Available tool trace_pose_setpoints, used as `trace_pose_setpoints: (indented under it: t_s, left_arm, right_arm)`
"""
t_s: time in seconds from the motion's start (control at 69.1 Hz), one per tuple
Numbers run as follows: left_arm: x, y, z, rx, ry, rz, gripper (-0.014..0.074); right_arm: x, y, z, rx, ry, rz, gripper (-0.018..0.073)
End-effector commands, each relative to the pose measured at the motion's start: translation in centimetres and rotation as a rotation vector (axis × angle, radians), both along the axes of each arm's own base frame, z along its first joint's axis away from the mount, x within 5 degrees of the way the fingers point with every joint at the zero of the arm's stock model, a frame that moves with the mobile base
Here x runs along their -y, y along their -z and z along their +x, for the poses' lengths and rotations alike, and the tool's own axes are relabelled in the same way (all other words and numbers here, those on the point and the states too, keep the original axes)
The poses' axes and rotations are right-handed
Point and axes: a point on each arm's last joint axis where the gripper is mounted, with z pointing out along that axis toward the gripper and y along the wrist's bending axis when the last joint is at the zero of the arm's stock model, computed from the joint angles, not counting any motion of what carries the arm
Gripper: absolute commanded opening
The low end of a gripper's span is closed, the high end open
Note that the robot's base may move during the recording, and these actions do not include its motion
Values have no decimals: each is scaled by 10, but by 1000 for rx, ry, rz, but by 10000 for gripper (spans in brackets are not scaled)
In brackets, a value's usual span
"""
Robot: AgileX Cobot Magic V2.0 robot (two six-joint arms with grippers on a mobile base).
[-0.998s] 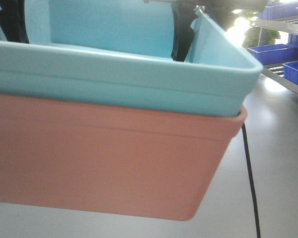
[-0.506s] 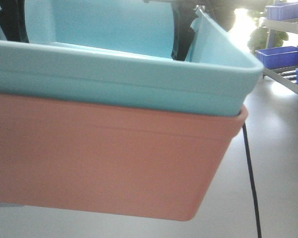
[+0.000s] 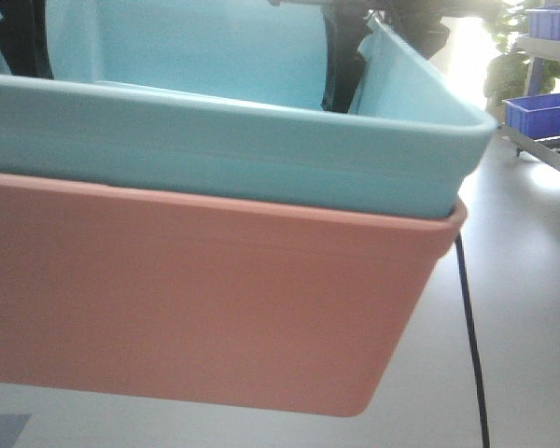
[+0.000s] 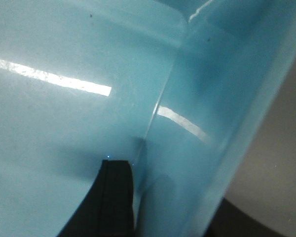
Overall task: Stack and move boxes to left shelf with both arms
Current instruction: 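Hold the stacked bins with both grippers as the base turns toward the shelf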
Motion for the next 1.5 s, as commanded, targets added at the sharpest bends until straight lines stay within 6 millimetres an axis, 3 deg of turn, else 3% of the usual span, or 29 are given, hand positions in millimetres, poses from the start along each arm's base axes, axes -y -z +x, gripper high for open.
trace_pose_setpoints:
  t_s: [0.0, 1.49]
  left_arm:
    - [13, -33, -16, 90, 110, -185, -3]
    - [13, -33, -16, 90, 110, -185, -3]
  right_arm:
    - [3, -31, 7, 195, 4, 72, 48]
    - [3, -31, 7, 195, 4, 72, 48]
